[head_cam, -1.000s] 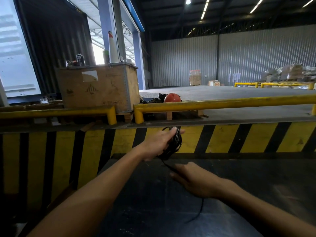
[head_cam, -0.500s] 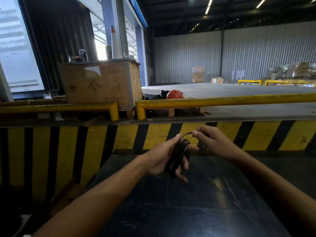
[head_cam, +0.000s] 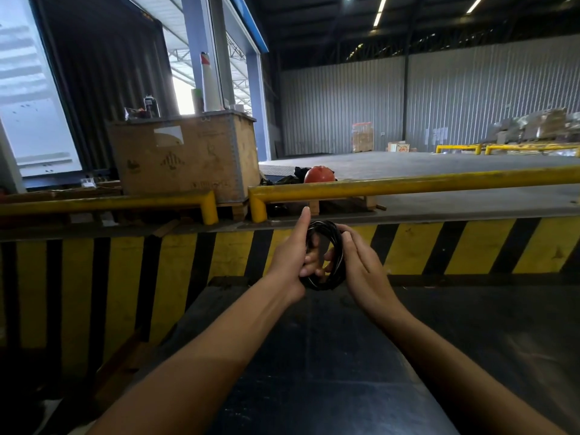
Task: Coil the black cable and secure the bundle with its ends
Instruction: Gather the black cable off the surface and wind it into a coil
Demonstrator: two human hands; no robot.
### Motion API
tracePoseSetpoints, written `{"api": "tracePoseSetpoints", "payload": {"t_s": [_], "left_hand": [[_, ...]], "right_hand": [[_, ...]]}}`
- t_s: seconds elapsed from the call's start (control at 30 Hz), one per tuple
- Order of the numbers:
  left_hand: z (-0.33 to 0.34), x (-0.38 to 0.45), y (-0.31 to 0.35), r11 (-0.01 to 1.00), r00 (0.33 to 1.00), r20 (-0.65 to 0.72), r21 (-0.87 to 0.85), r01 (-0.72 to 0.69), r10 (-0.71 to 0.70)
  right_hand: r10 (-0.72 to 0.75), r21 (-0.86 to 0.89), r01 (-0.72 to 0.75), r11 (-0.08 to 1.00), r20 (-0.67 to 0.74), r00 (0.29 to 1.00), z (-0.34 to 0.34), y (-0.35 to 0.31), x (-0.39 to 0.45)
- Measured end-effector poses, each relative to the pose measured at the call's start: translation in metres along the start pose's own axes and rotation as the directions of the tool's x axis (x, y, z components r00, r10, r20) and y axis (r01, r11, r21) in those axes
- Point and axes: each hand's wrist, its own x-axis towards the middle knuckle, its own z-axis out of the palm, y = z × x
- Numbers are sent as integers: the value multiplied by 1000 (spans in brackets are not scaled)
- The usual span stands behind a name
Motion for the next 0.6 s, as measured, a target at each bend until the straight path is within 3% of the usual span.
{"api": "tracePoseSetpoints", "payload": {"t_s": [0.13, 0.3, 0.43, 0.6], "left_hand": [[5, -2, 1, 990, 988, -110, 104, -100, 111], [3, -4, -4, 950, 980, -115, 287, -122, 160], [-2, -3, -6, 779, 943, -40, 577, -248, 330], [0, -8, -15, 589, 921, 49, 755, -287, 386]], "right_hand": [[-20, -6, 21, 1000, 108, 994, -1, -1, -2], [-153, -273, 178, 945, 113, 982, -9, -2, 3], [-185, -515, 248, 821, 172, 968, -17, -1, 3], [-142, -467, 300, 832, 343, 928, -7, 6, -14]]}}
